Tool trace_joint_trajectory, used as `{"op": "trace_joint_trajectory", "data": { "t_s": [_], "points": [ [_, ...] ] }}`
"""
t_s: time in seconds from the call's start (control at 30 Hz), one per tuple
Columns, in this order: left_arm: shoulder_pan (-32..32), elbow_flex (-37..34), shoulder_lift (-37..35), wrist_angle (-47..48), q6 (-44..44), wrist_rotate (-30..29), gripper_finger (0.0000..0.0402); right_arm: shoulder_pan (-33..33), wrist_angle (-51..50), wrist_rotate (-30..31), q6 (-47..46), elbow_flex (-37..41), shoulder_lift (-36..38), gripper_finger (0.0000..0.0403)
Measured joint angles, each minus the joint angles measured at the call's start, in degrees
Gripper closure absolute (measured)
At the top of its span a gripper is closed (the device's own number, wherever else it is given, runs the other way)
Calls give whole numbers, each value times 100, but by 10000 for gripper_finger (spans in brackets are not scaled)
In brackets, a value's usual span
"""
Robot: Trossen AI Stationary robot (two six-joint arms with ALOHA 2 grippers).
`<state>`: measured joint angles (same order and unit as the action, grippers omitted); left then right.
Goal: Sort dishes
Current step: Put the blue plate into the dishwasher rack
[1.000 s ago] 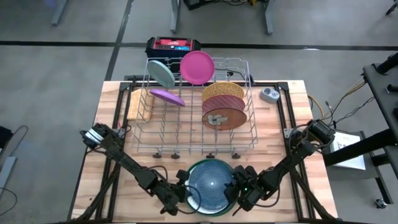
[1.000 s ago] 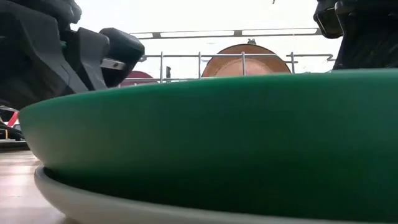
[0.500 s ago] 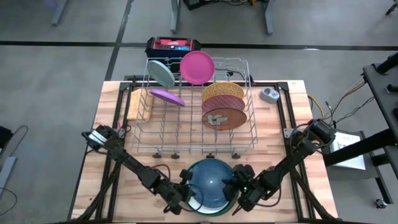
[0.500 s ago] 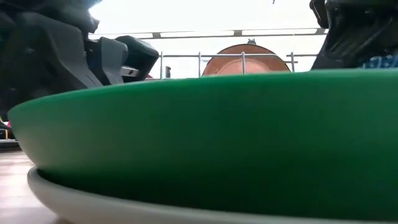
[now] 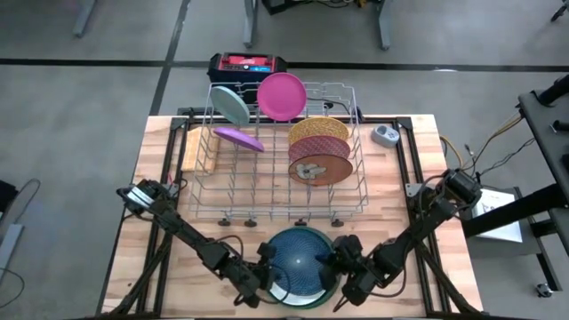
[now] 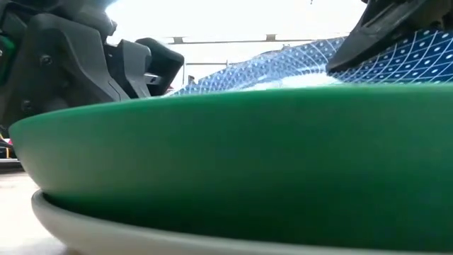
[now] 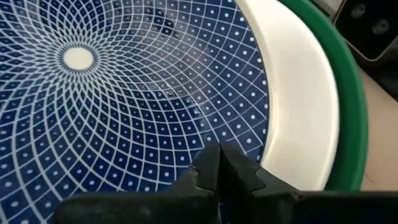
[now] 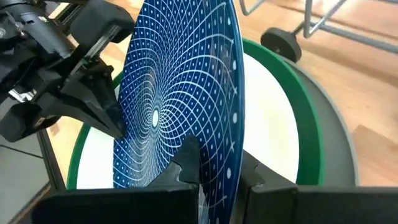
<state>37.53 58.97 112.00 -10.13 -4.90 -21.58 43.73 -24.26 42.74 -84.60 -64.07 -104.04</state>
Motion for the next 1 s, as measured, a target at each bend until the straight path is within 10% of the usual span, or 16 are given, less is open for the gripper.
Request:
{"op": "trace_joint_trajectory", "data": {
  "t_s": [1.0],
  "points": [
    [1019, 5, -2045, 739, 897, -855, 402, 63, -345, 492, 2642, -738, 451, 396]
  ]
}}
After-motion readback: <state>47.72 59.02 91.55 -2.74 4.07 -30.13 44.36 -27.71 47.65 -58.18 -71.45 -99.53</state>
